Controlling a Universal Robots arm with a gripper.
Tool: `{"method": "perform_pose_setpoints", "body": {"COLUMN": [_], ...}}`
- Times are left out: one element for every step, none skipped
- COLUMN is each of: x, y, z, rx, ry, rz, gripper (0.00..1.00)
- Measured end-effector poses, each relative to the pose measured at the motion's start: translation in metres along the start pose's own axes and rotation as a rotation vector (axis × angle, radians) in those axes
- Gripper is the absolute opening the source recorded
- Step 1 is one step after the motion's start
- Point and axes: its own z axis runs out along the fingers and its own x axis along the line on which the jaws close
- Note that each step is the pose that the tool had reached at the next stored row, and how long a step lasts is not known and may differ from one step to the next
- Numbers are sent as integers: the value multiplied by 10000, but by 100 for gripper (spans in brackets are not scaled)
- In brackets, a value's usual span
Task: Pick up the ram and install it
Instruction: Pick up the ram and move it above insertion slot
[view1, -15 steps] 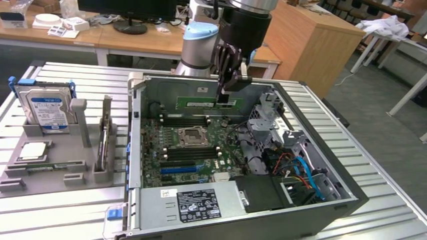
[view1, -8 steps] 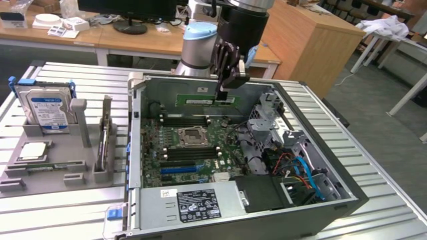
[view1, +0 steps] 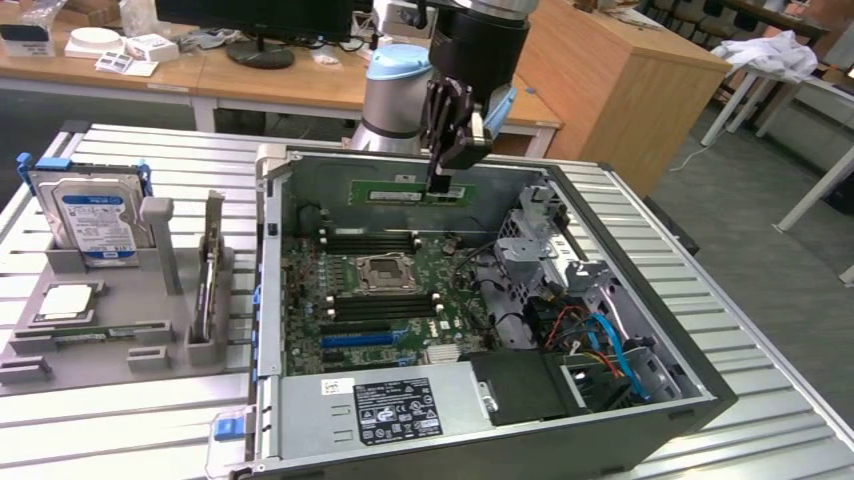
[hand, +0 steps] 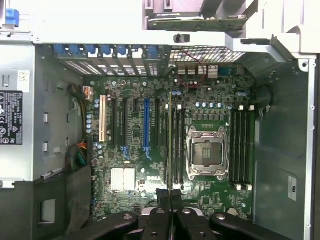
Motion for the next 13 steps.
{"method": "perform_pose_setpoints", "body": {"x": [-13,-27,-41,-58,-73,-88,-104,-120,-137,-157,-176,-196,-214], "y": [0,1,1,2,2,3,3,4,5,5,6,7,8], "z": [1,2,3,3,4,5,6,7,8,10,10,11,12], "rx": [0,0,0,0,0,0,0,0,0,0,0,-1,0], "ry": [1,1,0,1,1,1,1,1,1,0,1,0,0], "rz": [0,0,0,-1,-1,-1,-1,0,-1,0,-1,-1,0], "gripper": [12,12,12,12,12,12,12,12,12,12,12,12,12]}}
